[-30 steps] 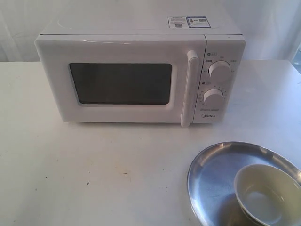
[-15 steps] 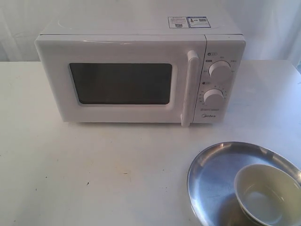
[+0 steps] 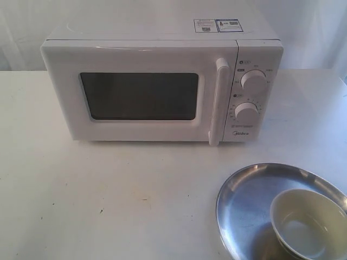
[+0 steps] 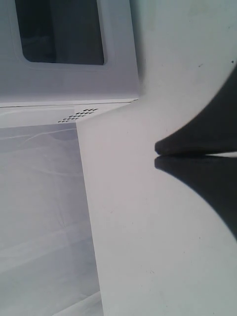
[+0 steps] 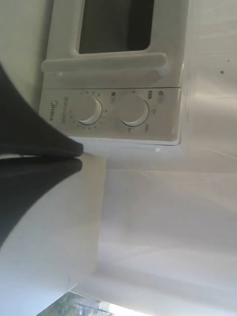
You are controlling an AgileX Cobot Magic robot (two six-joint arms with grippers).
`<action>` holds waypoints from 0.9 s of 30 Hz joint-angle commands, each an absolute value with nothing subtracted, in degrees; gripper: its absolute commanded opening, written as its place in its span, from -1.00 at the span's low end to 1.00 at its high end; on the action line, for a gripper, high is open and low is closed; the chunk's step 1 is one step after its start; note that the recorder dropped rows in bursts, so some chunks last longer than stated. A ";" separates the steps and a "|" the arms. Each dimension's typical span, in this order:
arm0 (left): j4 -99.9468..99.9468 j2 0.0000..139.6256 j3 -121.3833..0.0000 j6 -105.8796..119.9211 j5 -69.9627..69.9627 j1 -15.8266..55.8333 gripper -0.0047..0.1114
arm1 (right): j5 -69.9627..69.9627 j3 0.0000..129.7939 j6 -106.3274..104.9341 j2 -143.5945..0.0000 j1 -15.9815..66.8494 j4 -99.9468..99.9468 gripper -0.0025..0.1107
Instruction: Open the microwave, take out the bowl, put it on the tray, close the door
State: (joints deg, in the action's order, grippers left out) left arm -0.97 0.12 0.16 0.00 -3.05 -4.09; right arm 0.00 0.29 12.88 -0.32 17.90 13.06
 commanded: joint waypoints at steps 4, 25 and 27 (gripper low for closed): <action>-0.40 0.00 0.00 0.00 -3.00 -3.96 -0.92 | -1.18 0.00 1.69 0.00 15.78 1.45 -0.96; -0.40 0.00 0.00 0.00 -3.00 -3.96 -0.92 | 2.96 0.00 1.22 0.00 15.78 1.45 -0.96; -0.40 0.00 0.00 0.00 -3.00 -3.96 -0.92 | 2.96 0.00 1.22 0.00 15.78 1.45 -0.96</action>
State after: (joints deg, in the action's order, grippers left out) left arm -0.97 0.12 0.16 0.00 -3.05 -4.09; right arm 2.96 0.29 1.89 -0.32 16.12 1.74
